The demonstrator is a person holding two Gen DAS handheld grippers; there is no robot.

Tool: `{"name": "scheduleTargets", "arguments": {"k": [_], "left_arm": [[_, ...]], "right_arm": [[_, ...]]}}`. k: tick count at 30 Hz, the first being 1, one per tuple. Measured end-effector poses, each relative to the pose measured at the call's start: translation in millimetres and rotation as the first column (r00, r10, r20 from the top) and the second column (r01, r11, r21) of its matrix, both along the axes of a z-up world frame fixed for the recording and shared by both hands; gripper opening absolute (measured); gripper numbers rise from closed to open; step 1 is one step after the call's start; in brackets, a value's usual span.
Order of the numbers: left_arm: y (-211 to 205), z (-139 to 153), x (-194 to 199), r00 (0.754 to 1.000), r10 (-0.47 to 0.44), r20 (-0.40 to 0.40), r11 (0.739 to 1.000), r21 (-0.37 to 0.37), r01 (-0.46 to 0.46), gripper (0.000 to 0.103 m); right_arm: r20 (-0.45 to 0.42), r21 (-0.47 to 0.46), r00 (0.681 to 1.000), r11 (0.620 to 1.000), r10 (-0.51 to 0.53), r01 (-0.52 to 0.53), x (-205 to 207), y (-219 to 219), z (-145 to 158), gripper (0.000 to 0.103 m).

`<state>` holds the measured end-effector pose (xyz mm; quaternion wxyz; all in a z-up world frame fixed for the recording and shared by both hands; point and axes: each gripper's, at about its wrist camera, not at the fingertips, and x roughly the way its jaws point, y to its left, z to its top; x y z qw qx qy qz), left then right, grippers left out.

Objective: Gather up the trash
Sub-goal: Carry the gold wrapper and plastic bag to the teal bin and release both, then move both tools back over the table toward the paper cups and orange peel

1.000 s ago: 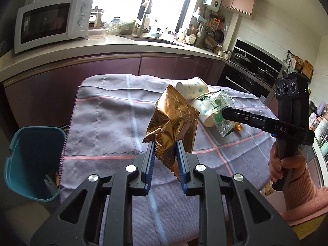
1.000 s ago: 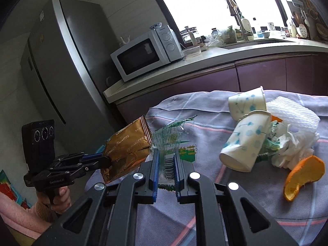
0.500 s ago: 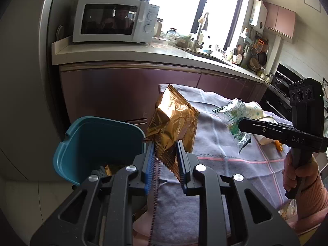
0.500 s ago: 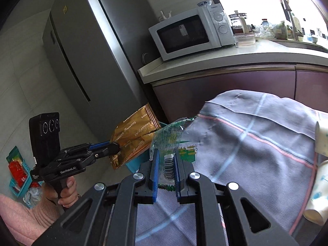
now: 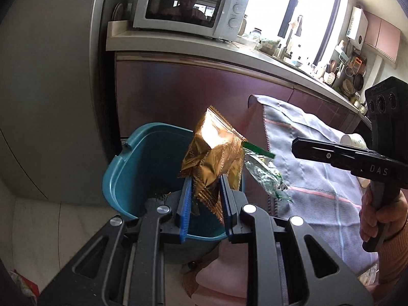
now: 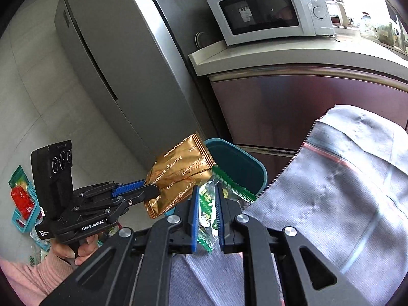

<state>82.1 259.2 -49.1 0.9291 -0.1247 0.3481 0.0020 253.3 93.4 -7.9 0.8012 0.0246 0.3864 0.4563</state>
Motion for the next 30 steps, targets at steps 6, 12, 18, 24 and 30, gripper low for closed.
{"name": "scheduleTargets", "arguments": {"k": [6,12,18,24,30], "left_arm": [[12.6,-17.5,9.0,0.999,0.036,-0.032,0.999,-0.023,-0.036,0.022],[22.0,-37.5,16.0,0.996,0.049,-0.068,0.998,-0.031,-0.051,0.025],[25.7,-58.1,27.9,0.99,0.059,-0.125,0.998,-0.025,-0.063,0.029],[24.2,-67.1,35.1,0.985,0.081,-0.151,0.997,-0.007,-0.083,0.042],[16.0,-60.5,36.8,0.987,0.088,-0.134,0.996,0.006,-0.088,0.042]], "right_arm": [[-0.05,-0.01,0.999,1.0,-0.003,0.002,12.4,15.5,-12.6,0.011],[-0.071,-0.012,0.997,1.0,-0.024,0.023,12.7,5.8,-18.9,0.012],[-0.075,-0.009,0.996,0.999,-0.041,0.04,4.8,-12.7,-20.5,0.012],[-0.074,0.002,0.996,0.999,-0.052,0.052,-2.6,-31.2,-19.3,0.016],[-0.062,0.022,0.996,0.997,-0.071,0.073,-15.2,-56.0,-15.2,0.019]]}}
